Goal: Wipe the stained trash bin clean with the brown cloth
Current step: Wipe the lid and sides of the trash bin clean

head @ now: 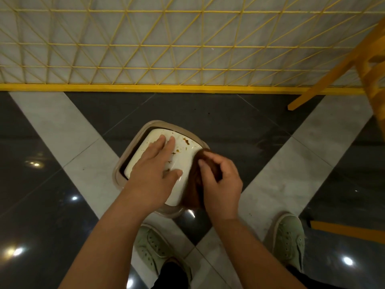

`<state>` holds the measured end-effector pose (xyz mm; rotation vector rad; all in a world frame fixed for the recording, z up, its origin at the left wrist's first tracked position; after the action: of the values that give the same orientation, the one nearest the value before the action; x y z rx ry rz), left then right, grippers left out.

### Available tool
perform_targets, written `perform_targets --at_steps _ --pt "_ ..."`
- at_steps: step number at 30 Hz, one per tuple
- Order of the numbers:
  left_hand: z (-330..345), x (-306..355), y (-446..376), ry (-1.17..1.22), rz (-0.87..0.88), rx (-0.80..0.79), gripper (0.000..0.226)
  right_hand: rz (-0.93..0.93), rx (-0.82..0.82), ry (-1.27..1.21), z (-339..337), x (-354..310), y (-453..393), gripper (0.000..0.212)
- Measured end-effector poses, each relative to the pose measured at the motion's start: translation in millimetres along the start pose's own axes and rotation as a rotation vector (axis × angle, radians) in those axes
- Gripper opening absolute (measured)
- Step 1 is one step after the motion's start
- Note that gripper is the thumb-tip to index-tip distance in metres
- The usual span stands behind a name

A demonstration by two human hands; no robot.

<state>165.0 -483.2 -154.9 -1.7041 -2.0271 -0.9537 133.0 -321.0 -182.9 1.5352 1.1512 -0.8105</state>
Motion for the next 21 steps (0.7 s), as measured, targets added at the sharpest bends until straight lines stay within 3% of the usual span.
perform_targets --at_steps 5,8,10,15,21 --pt "0 1 -1 -0.017 -0.014 0.004 0.074 0.143 -0.089 0.026 16 31 29 0.027" --pt "1 0 0 -0.014 -0.021 -0.010 0.075 0.051 -0.179 0.076 26 52 74 0.033" --pt "1 0 0 -0.023 -0.017 -0.009 0.075 0.007 -0.139 0.064 26 48 75 0.034" --pt "1 0 -2 -0.046 -0.021 0.002 0.073 0.153 0.049 -0.117 11 22 6 0.022" --pt "1 3 -3 -0.041 -0.036 -0.005 0.074 0.383 0.026 -0.112 18 66 29 0.016"
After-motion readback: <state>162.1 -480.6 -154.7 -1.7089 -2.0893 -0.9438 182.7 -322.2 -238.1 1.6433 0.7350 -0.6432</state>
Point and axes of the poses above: each hand's wrist, its own y-axis away from the middle knuckle, its own z-axis out of the palm, x = y × z, the point moved 9 cm from there along -y, towards the middle knuckle, and after that the axes turned 14 degrees about z, right-handed, at the moved point
